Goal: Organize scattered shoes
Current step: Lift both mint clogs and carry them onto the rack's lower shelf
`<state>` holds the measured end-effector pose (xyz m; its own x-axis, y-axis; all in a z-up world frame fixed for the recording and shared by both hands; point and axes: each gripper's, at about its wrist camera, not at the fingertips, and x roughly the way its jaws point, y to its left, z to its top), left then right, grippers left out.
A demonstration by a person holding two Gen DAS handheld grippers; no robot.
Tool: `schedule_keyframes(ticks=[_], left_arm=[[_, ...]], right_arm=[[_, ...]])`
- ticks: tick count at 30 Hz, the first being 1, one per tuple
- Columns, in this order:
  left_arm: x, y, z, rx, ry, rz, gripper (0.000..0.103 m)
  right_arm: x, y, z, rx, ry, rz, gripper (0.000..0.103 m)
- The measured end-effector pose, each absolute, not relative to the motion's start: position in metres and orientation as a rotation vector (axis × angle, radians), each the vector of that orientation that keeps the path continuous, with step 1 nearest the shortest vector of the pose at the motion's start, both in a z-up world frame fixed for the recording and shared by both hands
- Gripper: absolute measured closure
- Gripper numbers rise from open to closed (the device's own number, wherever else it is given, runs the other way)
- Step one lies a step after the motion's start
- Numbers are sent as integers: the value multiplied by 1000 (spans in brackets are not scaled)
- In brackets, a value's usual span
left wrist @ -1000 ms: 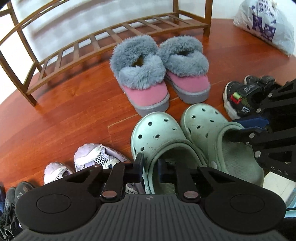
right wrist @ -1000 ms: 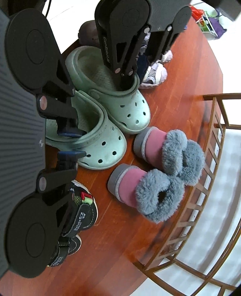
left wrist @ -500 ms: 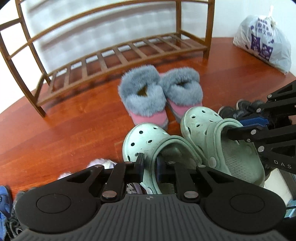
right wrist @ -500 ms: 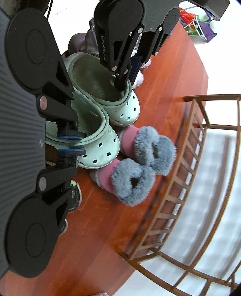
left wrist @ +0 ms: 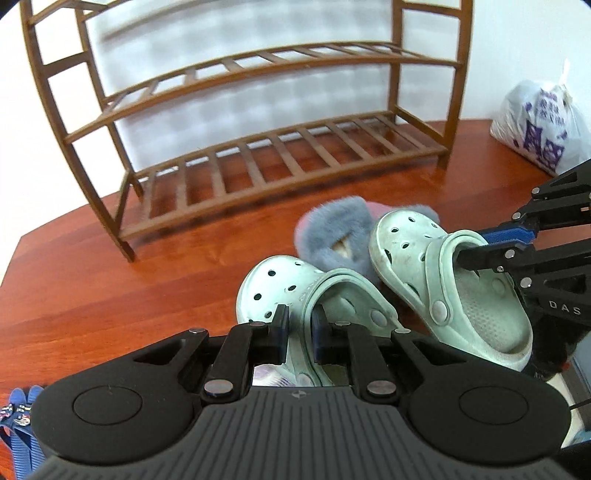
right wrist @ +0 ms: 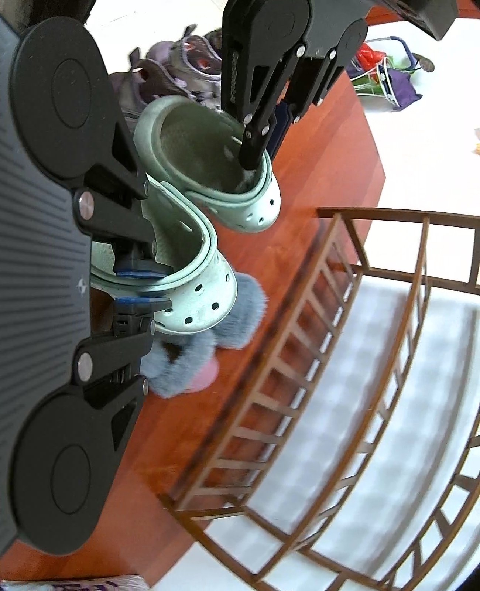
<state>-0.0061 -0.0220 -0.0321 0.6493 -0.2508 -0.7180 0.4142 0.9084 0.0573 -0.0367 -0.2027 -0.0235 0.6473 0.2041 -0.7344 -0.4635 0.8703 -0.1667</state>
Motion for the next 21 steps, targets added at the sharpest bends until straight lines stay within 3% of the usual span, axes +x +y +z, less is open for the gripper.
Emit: schedule_keyframes(ticks=[21], left_arm=[[100,79,51,319,601,-528,89]], right_arm=[[87,-118,40,-327,712,368,92]])
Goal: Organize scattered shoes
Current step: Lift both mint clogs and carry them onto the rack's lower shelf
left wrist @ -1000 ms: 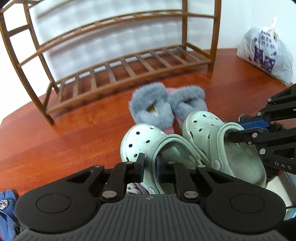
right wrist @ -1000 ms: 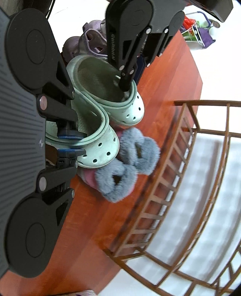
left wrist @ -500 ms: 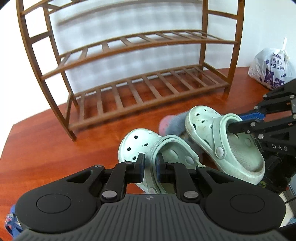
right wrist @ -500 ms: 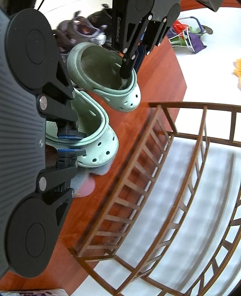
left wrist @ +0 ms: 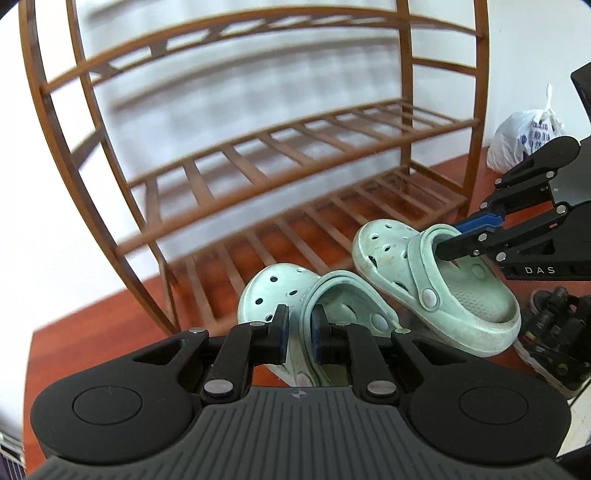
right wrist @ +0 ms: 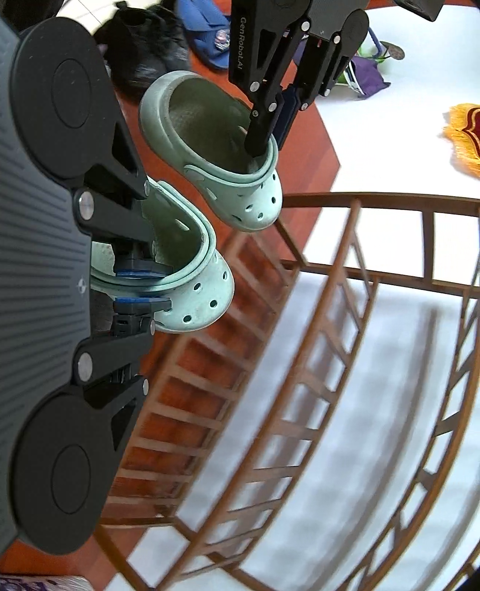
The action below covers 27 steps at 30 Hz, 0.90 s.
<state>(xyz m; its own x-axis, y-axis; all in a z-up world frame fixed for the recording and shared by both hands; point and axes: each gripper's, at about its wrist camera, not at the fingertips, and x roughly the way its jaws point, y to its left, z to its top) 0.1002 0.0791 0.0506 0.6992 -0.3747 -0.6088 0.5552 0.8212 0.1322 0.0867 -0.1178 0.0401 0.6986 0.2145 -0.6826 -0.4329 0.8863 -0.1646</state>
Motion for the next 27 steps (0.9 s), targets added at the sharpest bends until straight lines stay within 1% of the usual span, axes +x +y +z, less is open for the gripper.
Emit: schedule_keyframes(ticks=[8,14,20,27], left_arm=[[146,103,93,316,520,-572,89],[187,110,112,279,501,-564,89],[227,110,115,288,499,-571,89],[266,110,107,296,519,-553,89]], right_arm=[[136,-89,78,-337,642,363,92],[175,-75,94,-346,613,360,92],[221,-63,103,-346,590,358,92],[272,-61,96,-331,603,346,92]])
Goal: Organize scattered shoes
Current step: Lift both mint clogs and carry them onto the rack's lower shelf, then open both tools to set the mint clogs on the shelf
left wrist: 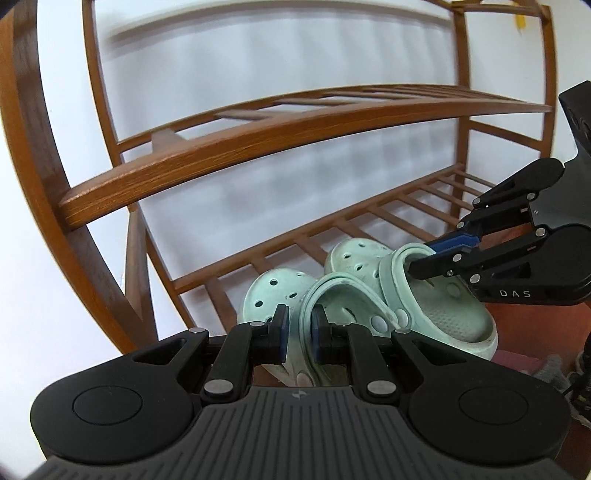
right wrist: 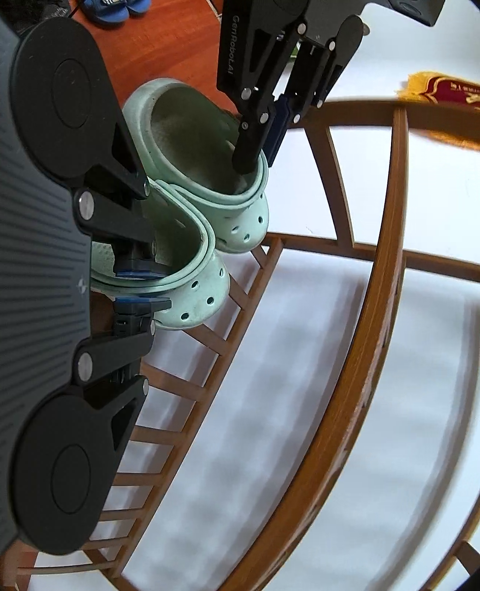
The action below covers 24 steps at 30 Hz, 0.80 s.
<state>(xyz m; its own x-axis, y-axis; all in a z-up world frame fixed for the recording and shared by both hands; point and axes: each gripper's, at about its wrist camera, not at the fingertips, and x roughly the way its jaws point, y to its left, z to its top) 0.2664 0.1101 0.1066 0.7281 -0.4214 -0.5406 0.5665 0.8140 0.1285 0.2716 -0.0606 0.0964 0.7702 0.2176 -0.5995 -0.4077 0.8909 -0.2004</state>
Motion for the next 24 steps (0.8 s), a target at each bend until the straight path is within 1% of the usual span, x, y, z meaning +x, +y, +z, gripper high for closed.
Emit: schedule_keyframes(ticks=[8,12,15,16,18,19,20,21,24], left_arm=[[282,102,89,341,538,-521,88],[283,95,84,385,531,-488,86],[282,93,81,402,536,-474,82],[280,93,81,404,536,-472,81],[275,94,83,408,527,-471,71],[273,94,84,410,523,-470,64],[270,94,85,408,520,-471,60],[268,94,87,403,518,-473,60],[258,95,94,375,511,-475,58]], right_arm=[[299,-50,77,-361,615,355,92],[304,-44,73,-379,613,362,89],[303,-41,71,-393,608,359,87],[302,-41,71,-392,608,359,82],[300,-41,72,-389,610,361,76],[299,-42,72,-386,611,361,74],[297,-42,73,-387,610,354,71],[296,-42,73,-388,610,348,66],[288,-42,77,-373,614,334,66]])
